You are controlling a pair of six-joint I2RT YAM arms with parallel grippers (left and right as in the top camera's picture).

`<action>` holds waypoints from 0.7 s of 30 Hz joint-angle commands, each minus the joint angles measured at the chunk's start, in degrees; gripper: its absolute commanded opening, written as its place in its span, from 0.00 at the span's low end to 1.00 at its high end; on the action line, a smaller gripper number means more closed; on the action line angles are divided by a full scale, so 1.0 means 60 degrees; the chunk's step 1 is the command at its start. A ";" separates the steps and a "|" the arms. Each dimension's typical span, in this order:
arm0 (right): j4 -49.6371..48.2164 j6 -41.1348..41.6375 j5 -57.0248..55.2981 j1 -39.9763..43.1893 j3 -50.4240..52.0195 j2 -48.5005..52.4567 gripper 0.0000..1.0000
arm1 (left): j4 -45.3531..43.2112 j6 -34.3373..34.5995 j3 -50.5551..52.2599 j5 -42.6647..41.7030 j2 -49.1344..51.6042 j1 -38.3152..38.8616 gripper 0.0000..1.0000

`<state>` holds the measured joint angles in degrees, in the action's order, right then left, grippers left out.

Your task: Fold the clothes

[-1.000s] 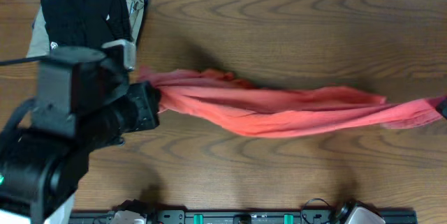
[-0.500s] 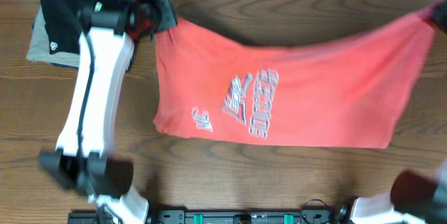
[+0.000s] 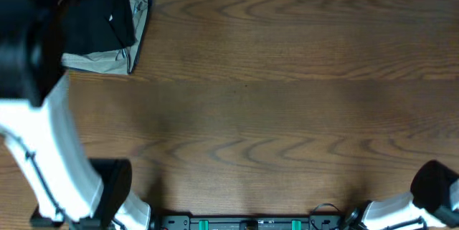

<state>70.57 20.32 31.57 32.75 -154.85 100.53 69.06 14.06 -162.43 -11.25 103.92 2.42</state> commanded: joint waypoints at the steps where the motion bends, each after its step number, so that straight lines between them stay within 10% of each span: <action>1: 0.0659 -0.0845 -0.0120 -0.0229 0.0302 0.0481 0.01 | 0.0645 -0.0262 0.0648 -0.0062 0.0914 0.0036 0.06; 21: 0.2911 -0.1825 -0.2798 -0.1792 0.6666 0.1133 0.01 | 0.4626 -0.0404 0.5417 -0.0882 0.2907 0.1326 0.06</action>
<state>87.11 10.24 16.03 20.80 -116.38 109.56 92.36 12.78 -131.20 -15.62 127.57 9.87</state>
